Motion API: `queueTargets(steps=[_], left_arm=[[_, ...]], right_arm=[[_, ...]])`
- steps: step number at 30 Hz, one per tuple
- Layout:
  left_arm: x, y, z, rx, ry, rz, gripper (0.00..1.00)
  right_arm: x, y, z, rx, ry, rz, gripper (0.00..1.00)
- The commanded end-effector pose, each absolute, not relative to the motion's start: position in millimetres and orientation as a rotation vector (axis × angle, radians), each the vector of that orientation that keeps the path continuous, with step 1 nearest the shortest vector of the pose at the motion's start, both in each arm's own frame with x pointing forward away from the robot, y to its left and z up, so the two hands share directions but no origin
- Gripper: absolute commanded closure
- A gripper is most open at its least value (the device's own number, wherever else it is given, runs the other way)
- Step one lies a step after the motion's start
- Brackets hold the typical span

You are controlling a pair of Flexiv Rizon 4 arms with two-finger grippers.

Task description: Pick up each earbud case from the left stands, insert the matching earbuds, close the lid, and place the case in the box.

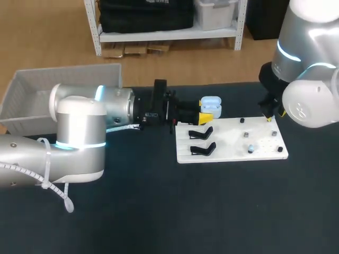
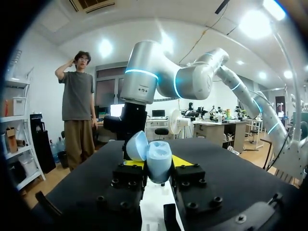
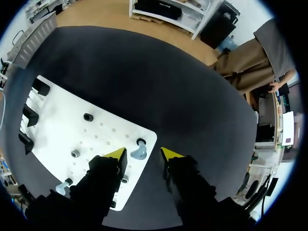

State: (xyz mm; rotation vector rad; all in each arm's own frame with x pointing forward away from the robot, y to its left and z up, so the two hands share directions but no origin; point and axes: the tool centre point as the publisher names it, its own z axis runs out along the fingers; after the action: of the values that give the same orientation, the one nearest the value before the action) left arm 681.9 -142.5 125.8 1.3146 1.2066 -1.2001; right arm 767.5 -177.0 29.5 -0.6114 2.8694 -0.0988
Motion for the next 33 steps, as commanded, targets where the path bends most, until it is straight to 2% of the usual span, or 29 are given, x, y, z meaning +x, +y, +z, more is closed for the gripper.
queueTargets(steps=[1, 11, 19, 25, 29, 30, 33], left_arm=[[681.3, -142.2, 124.4, 1.310, 1.201, -1.198, 1.00], [681.3, -142.2, 124.4, 1.310, 1.201, -1.198, 1.00], [681.3, -142.2, 124.4, 1.310, 1.201, -1.198, 1.00], [681.3, -142.2, 124.4, 1.310, 1.201, -1.198, 1.00], [681.3, -142.2, 124.4, 1.310, 1.201, -1.198, 1.00], [681.3, -142.2, 124.4, 1.310, 1.201, -1.198, 1.00], [681.3, -142.2, 124.4, 1.310, 1.201, -1.198, 1.00]], right_arm=[[761.8, -175.0, 28.3, -0.600, 2.857, -0.115, 0.62], [759.1, -174.1, 26.6, -0.589, 2.855, -0.124, 0.67], [760.0, -174.1, 24.9, -0.576, 2.856, -0.124, 0.77], [760.0, -172.6, 23.7, -0.574, 2.861, -0.126, 0.80], [760.7, -171.8, 23.0, -0.578, 2.861, -0.129, 0.89], [760.8, -171.8, 23.0, -0.578, 2.861, -0.130, 0.98], [760.1, -171.2, 24.1, -0.578, 2.862, -0.131, 1.00]])
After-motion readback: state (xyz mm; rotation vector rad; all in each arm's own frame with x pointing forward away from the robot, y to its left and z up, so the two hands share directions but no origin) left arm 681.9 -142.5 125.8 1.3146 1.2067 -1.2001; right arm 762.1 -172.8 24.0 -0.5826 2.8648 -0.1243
